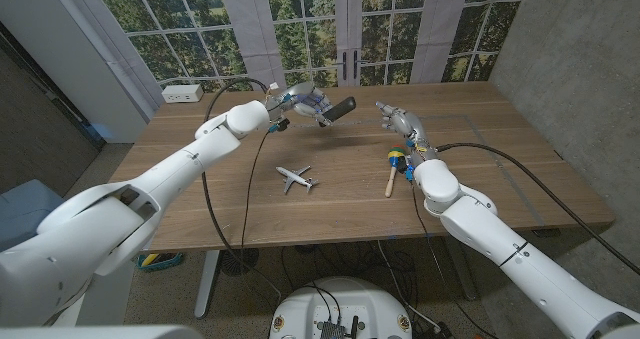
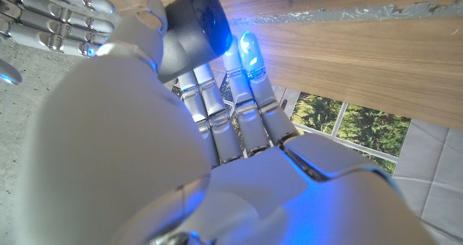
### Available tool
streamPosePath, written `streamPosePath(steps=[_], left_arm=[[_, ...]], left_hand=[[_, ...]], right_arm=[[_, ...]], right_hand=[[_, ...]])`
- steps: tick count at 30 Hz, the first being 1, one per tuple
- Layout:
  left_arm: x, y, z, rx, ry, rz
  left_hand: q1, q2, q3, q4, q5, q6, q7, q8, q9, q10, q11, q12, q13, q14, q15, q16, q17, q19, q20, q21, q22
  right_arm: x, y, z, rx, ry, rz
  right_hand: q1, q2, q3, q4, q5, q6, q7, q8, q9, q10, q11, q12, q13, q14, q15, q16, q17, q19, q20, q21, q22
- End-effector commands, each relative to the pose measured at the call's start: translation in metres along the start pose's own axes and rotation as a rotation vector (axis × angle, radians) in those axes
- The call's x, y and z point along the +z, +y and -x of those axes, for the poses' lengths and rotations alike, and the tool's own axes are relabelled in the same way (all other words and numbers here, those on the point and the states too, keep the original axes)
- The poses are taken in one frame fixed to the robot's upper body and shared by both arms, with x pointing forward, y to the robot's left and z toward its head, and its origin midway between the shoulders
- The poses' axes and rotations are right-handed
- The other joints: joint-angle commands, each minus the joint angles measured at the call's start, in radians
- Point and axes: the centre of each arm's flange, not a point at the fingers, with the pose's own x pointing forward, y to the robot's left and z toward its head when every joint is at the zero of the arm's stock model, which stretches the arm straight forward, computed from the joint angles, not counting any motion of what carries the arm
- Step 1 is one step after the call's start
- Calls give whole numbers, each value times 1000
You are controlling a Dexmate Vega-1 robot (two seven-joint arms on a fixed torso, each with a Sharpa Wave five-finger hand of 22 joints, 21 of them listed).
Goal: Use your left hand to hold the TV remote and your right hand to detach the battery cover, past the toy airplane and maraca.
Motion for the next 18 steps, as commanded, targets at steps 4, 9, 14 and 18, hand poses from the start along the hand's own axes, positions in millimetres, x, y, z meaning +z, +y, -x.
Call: streamPosePath(steps=[4, 9, 14, 18], left_arm=[[5, -5, -3, 4, -16, -28], [7, -7, -3, 6, -24, -41], [9, -8, -3, 13, -31, -58], [10, -10, -4, 17, -35, -74]], left_hand=[[86, 92, 66, 5, 155, 56, -46, 5, 6, 154, -140, -3, 6, 192, -279, -5, 7, -7, -110, 13, -5], [85, 92, 67, 5, 155, 55, -47, 3, 7, 154, -140, -7, 6, 193, -279, -7, 11, -10, -110, 18, -10], [85, 91, 68, 5, 156, 54, -47, 2, 9, 157, -140, -7, 10, 193, -279, -9, 14, -13, -111, 24, -15], [84, 91, 69, 5, 156, 57, -47, 1, 8, 157, -140, -11, 9, 193, -279, -11, 17, -15, -111, 29, -20]], right_arm=[[3, 12, -5, 3, -5, 21], [4, 14, -5, -5, -4, 29], [5, 17, -6, 3, -8, 30], [6, 20, -6, 12, -11, 33]], right_hand=[[43, -7, -12, 7, 5, 43, 3, 26, 11, 35, -8, 23, 24, 44, -13, 27, 17, 31, -11, 11, 7], [52, -9, -16, 9, 5, 58, -1, 34, 15, 55, -15, 35, 35, 46, -14, 33, 25, 32, -12, 12, 7], [61, -11, -21, 10, 6, 77, -4, 45, 18, 67, -19, 43, 45, 47, -15, 37, 32, 34, -11, 12, 8], [66, -13, -25, 12, 6, 80, -5, 48, 21, 73, -16, 48, 53, 64, -17, 47, 38, 38, -10, 13, 9]])
